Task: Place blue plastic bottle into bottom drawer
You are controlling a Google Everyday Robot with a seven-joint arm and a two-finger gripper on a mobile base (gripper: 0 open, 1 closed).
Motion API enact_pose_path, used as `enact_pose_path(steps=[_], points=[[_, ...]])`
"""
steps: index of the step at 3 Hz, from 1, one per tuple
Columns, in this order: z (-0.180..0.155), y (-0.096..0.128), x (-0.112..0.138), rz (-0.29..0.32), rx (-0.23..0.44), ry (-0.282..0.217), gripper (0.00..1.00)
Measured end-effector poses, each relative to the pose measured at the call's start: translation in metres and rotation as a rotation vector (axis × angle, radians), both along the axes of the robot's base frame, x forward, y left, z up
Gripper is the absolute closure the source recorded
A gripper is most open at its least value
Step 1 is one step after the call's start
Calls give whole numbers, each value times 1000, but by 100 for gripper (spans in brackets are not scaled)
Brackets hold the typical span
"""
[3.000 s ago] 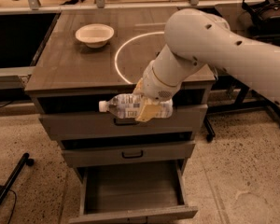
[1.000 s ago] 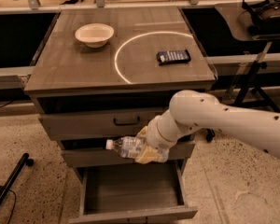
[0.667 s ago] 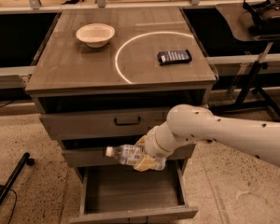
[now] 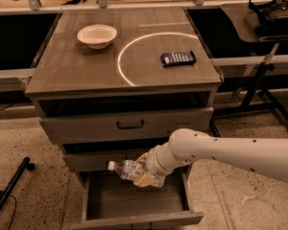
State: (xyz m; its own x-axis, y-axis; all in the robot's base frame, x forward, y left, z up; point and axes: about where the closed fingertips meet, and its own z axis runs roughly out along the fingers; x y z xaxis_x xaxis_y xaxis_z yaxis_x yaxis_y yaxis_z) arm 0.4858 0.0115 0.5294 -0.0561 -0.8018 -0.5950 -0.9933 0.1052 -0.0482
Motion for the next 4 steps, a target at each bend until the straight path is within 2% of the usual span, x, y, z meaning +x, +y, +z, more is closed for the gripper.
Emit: enact_pose_path(steps=[1, 2, 3, 4], points=[[0, 0, 0, 0, 0, 1, 100], [-26, -2, -7, -14, -6, 48, 100], [-71, -10, -19, -61, -39, 96, 100], [-116, -25, -25, -134, -46, 139, 100]])
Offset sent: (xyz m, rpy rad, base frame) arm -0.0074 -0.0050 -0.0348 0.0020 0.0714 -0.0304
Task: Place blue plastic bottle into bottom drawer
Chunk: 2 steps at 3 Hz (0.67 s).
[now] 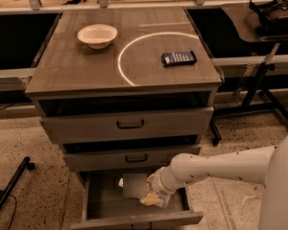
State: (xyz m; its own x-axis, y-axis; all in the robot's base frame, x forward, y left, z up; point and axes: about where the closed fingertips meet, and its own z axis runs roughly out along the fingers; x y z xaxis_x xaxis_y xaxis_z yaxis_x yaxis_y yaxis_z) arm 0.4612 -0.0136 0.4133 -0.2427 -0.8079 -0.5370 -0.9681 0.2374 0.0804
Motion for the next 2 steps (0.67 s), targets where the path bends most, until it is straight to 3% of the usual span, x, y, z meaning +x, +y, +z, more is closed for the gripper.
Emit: enact_pose_path(steps=[2], points=[[-77, -18, 6, -89, 126, 42, 100]])
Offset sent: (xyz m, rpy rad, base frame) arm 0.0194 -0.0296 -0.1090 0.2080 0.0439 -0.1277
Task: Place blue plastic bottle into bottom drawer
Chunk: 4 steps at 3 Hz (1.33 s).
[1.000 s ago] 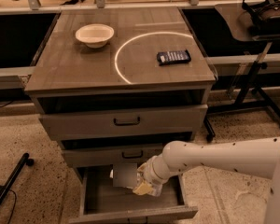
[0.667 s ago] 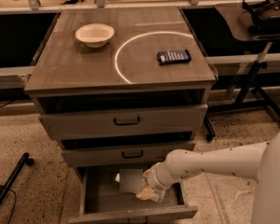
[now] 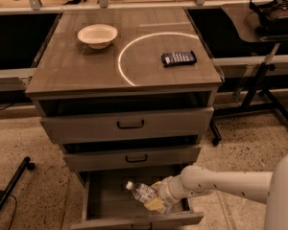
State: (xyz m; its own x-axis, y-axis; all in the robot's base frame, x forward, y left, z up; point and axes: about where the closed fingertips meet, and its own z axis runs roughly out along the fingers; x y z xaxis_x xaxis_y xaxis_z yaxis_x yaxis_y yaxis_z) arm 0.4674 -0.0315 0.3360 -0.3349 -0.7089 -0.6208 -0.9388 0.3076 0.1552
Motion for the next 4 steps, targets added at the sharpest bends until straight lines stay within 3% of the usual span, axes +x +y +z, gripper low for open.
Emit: enact_pose_path(steps=[1, 4], points=[[-30, 5, 17, -7, 54, 20, 100], [-79, 20, 54, -28, 57, 43, 100]])
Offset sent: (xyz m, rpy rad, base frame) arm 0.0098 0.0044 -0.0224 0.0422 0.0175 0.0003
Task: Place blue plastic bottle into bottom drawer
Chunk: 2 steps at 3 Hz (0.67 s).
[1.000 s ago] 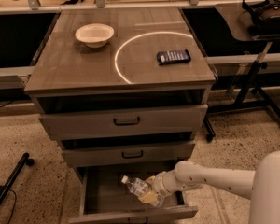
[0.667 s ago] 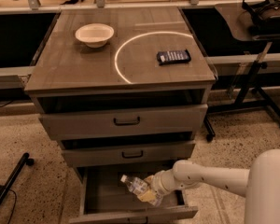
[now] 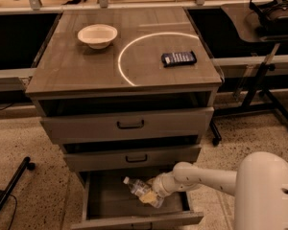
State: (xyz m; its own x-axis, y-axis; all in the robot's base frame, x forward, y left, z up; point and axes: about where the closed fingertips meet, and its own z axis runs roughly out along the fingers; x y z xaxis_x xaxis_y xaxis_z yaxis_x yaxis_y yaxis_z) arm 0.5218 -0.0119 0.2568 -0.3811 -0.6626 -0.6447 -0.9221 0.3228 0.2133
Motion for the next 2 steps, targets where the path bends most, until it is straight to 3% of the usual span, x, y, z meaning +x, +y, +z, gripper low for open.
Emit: enact_pose_path(steps=[2], points=[[-43, 3, 29, -86, -7, 24, 57]])
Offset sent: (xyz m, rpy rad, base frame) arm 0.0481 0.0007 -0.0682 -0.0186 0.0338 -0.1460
